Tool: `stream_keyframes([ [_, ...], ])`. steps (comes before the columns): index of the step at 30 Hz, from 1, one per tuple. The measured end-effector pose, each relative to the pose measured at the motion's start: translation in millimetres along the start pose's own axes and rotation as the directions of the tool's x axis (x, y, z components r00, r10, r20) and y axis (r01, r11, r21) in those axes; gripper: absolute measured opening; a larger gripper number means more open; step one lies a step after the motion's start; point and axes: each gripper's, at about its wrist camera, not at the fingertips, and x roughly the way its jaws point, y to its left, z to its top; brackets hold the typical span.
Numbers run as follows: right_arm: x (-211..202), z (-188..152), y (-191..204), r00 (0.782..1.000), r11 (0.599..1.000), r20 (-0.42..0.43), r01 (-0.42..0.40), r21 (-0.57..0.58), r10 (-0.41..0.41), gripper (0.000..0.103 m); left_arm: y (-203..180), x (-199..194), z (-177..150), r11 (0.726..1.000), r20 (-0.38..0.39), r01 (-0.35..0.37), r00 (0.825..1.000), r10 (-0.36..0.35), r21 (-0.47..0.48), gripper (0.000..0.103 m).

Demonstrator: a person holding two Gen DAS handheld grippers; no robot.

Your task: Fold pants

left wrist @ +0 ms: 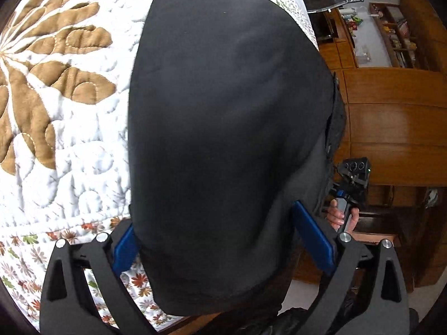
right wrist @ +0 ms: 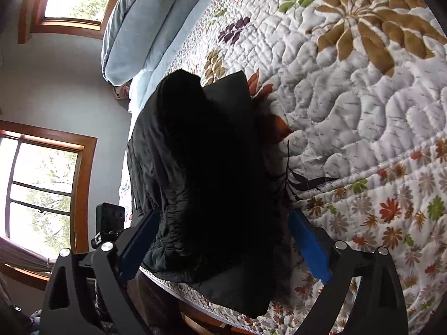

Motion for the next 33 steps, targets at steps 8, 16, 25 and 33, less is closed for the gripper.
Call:
stream_keyframes([
  [8,8.5,0.5,5.0,0.999,0.999,-0.034,0.010,-0.050,-0.011,0.098,-13.4,-9.0,-12.5,1.000,0.012,0.022,1.000,-0.022,0.008,0.097],
  [16,18.9,-3.9,13.6,0.999,0.997,-0.048,-0.011,-0.082,0.007,0.073,-9.4,-1.2,-11.3,0.999,0.015,0.034,0.999,-0.033,-0.016,0.096],
  [25,14.0,-8.5,23.9,1.000,0.992,-0.021,0.008,-0.128,-0.011,0.055,-44.9,-1.8,-17.1,0.982,0.109,-0.164,0.982,0.154,0.094,0.093],
  [33,16.5,-12.5,36.8,1.000,0.988,0.003,0.007,-0.152,-0.007,0.050,-65.3,-13.3,-20.3,0.941,0.197,-0.283,0.949,0.246,0.187,0.074],
])
